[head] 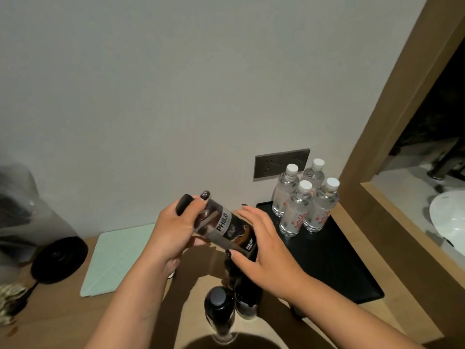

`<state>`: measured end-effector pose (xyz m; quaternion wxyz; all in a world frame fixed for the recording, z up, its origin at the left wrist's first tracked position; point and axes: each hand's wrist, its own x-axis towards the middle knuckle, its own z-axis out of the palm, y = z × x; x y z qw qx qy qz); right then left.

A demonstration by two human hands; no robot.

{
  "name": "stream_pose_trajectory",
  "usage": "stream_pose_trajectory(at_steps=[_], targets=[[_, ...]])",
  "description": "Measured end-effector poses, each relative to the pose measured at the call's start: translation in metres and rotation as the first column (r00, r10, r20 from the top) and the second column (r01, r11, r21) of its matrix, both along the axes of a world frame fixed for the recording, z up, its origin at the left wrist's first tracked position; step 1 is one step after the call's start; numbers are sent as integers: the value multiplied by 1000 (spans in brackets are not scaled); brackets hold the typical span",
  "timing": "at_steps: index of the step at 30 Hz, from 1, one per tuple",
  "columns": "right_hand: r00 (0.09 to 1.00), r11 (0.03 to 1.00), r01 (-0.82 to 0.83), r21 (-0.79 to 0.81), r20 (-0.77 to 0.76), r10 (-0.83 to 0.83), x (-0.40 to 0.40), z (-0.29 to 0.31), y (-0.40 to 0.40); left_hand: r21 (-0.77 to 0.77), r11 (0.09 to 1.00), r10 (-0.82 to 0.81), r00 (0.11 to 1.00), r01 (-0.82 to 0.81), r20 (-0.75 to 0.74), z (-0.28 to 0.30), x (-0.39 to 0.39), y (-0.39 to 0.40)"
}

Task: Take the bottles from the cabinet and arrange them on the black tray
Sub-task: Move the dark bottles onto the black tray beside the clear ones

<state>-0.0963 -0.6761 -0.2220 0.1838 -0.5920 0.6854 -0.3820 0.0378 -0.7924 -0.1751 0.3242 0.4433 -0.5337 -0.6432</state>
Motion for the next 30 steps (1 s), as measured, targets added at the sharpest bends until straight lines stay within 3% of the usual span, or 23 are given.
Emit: stream_pose_trajectory(at_steps=[6,17,21,27,30], targets=[[962,987,150,51,222,-158,-30,-5,19,-117,982,-142,988,147,54,2,-37,10],[903,966,27,258,408,-135,-96,-21,66,-63,898,-426,897,435,115,-12,-123,49],[897,947,20,319,412,-158,-122,-32,77,-42,892,-443,890,450,110,-26,-151,52],[843,925,145,351,446,-301,-145,-57,84,57,933,-358,932,355,53,-44,-181,48],[827,911,181,370,444,-345,-152,-68,80,62,936,-351,932,347,92,-52,-193,46]])
